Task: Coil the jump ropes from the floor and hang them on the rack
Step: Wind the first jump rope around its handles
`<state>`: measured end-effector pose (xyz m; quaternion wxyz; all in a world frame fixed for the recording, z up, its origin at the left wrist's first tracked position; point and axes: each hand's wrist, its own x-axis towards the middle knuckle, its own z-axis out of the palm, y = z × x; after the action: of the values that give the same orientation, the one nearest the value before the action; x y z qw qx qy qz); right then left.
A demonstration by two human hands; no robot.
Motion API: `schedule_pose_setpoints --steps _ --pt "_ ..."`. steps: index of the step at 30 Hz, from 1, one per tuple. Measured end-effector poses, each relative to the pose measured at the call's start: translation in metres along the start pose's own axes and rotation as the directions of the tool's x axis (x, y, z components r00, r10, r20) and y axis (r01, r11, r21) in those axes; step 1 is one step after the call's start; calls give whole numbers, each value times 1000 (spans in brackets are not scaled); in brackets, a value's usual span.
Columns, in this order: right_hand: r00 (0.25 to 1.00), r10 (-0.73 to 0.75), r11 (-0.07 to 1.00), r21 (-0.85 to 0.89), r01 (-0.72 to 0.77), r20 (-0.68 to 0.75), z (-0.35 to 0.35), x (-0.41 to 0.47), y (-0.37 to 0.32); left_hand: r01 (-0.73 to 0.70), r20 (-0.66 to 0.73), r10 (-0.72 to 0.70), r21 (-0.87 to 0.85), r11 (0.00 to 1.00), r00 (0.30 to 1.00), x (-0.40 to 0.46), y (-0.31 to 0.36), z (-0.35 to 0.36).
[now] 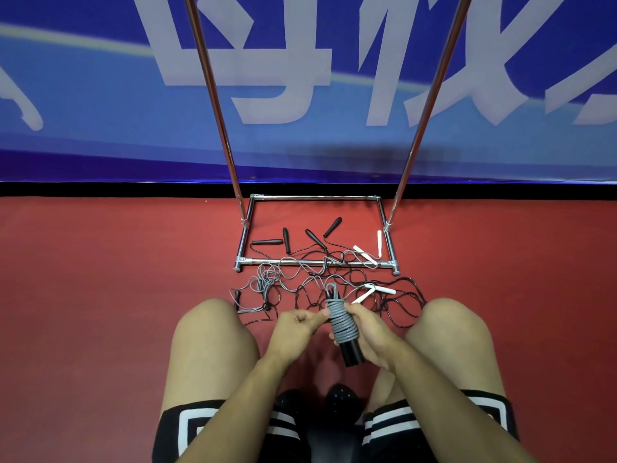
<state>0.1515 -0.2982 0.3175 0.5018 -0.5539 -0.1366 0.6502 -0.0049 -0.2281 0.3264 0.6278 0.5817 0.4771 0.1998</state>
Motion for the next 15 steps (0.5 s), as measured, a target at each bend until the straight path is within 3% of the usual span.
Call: schedule_pose_setpoints --steps 4,11,15 --pt "994 -113 994 -8 113 7 2 3 2 42 -29 -42 1 999 999 4 -3 -3" --pt "967 -252 941 -243 236 -38 -1 4 5 47 -35 -46 34 998 998 8 -10 -4" --pt "947 -301 921 -291 259 -110 0 7 2 76 -25 -78 -68 995 997 5 -3 7"
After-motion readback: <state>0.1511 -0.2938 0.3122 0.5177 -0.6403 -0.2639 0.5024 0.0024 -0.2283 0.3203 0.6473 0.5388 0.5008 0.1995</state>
